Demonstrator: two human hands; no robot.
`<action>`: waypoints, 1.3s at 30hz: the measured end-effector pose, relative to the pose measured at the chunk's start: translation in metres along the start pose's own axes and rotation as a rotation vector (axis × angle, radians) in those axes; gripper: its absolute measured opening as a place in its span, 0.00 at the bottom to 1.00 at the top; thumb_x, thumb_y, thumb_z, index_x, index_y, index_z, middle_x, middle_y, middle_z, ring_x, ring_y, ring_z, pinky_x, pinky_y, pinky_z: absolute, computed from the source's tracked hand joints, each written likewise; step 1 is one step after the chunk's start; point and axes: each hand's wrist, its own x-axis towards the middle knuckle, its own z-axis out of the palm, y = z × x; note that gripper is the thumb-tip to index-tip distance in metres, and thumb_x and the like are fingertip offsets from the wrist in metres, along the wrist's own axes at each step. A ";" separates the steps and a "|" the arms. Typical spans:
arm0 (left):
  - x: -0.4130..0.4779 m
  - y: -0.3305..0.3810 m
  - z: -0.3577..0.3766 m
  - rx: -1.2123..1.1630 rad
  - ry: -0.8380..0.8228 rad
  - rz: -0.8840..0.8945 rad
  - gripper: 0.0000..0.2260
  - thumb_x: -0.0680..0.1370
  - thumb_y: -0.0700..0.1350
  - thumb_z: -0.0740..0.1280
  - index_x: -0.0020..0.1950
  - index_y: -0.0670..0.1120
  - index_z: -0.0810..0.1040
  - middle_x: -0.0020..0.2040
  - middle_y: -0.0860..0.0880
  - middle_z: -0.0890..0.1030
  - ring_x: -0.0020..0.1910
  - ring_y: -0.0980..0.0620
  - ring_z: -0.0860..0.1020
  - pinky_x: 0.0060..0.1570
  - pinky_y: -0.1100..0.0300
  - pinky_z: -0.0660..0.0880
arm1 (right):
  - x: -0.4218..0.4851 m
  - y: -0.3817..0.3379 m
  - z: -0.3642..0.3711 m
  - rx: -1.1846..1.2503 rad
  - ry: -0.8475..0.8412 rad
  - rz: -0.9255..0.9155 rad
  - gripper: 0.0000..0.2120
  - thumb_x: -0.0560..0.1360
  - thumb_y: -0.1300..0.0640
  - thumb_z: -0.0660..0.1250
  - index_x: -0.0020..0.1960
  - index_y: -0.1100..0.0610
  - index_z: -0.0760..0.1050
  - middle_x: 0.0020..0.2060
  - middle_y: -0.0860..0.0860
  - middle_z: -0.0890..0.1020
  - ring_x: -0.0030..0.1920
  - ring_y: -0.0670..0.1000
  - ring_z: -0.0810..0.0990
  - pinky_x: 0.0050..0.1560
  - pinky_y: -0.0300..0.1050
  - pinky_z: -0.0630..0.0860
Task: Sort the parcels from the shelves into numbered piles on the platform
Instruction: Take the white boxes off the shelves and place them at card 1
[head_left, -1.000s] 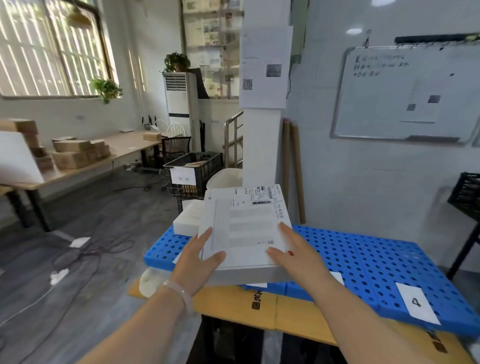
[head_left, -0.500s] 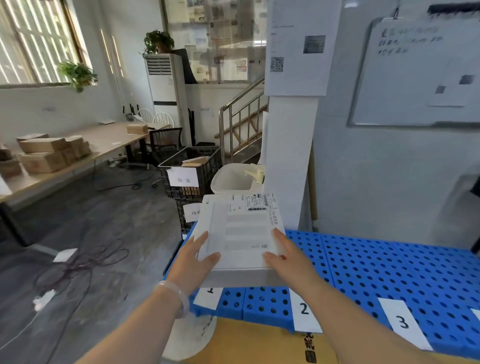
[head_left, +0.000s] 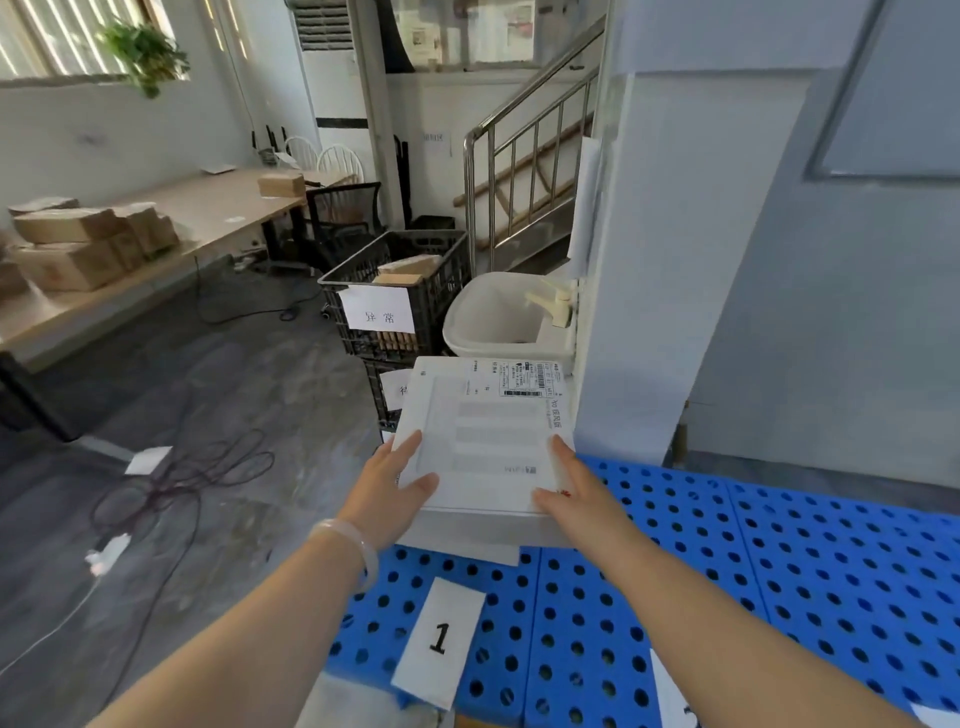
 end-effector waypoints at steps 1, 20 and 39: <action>0.011 -0.004 0.000 0.013 -0.016 -0.010 0.27 0.80 0.50 0.63 0.77 0.56 0.57 0.78 0.51 0.52 0.76 0.50 0.56 0.72 0.57 0.56 | 0.009 0.002 0.004 0.008 -0.003 0.006 0.34 0.79 0.54 0.62 0.77 0.40 0.47 0.76 0.41 0.53 0.75 0.47 0.56 0.75 0.48 0.53; 0.117 -0.096 0.005 -0.149 -0.134 -0.013 0.27 0.78 0.50 0.67 0.74 0.59 0.62 0.72 0.61 0.59 0.66 0.65 0.57 0.65 0.65 0.58 | 0.092 0.022 0.073 0.072 0.170 0.221 0.32 0.80 0.53 0.62 0.76 0.37 0.49 0.76 0.41 0.54 0.67 0.44 0.63 0.61 0.37 0.61; 0.103 -0.107 -0.002 -0.174 -0.139 -0.027 0.28 0.76 0.51 0.69 0.73 0.61 0.63 0.76 0.56 0.59 0.73 0.58 0.59 0.68 0.60 0.58 | 0.072 0.022 0.084 0.118 0.248 0.217 0.36 0.77 0.51 0.67 0.75 0.36 0.50 0.73 0.40 0.61 0.68 0.44 0.65 0.67 0.42 0.63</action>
